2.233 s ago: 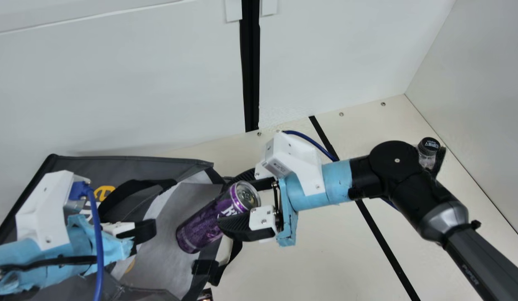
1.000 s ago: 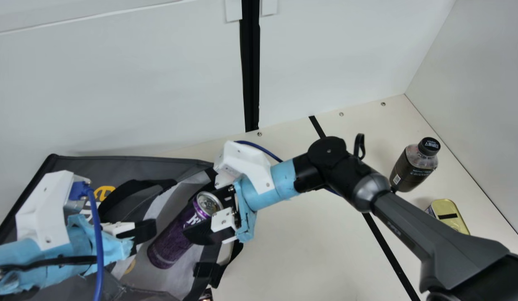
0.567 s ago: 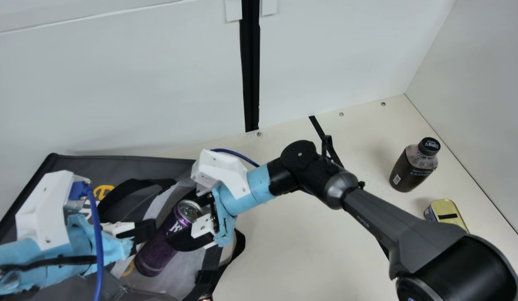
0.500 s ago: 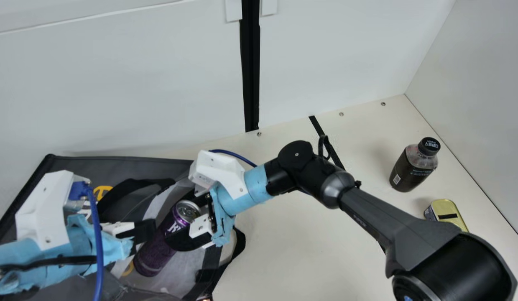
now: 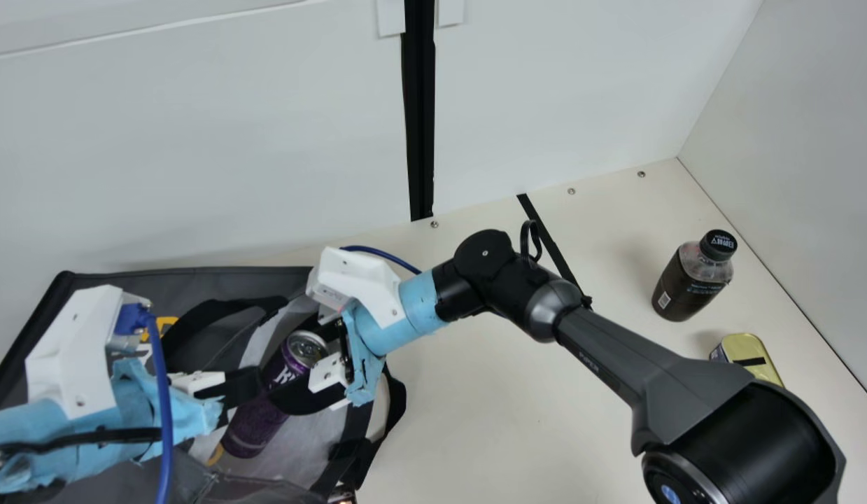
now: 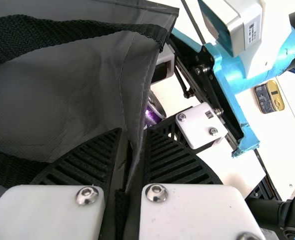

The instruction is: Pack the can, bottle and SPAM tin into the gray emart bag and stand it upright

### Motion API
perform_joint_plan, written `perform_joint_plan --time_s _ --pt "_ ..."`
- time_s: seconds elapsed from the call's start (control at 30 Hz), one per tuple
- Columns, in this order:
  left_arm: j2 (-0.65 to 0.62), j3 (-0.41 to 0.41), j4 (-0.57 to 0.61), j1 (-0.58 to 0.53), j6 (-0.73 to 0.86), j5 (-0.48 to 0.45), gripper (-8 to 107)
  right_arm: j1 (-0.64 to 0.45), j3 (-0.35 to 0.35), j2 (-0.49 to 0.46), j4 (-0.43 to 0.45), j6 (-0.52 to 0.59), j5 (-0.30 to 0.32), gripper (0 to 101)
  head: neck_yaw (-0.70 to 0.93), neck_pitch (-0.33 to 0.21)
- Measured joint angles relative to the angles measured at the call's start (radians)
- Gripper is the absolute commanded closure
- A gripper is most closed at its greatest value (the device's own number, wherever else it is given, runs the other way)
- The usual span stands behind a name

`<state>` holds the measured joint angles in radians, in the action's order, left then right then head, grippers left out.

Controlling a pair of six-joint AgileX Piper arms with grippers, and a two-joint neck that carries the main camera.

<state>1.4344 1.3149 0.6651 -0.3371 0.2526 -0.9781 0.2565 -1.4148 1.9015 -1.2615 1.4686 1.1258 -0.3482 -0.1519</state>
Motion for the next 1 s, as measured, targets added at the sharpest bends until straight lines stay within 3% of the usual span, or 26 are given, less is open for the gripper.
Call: perform_joint_plan --time_s 0.43,1.0 --pt "0.0 0.0 0.0 0.0 0.0 0.0 107 -0.035 0.019 -0.033 0.012 0.007 0.038 8 0.0 0.0" --pt "0.0 0.0 0.0 0.0 0.0 0.0 107 -0.107 0.042 -0.108 0.041 0.021 0.095 6 0.0 0.0"
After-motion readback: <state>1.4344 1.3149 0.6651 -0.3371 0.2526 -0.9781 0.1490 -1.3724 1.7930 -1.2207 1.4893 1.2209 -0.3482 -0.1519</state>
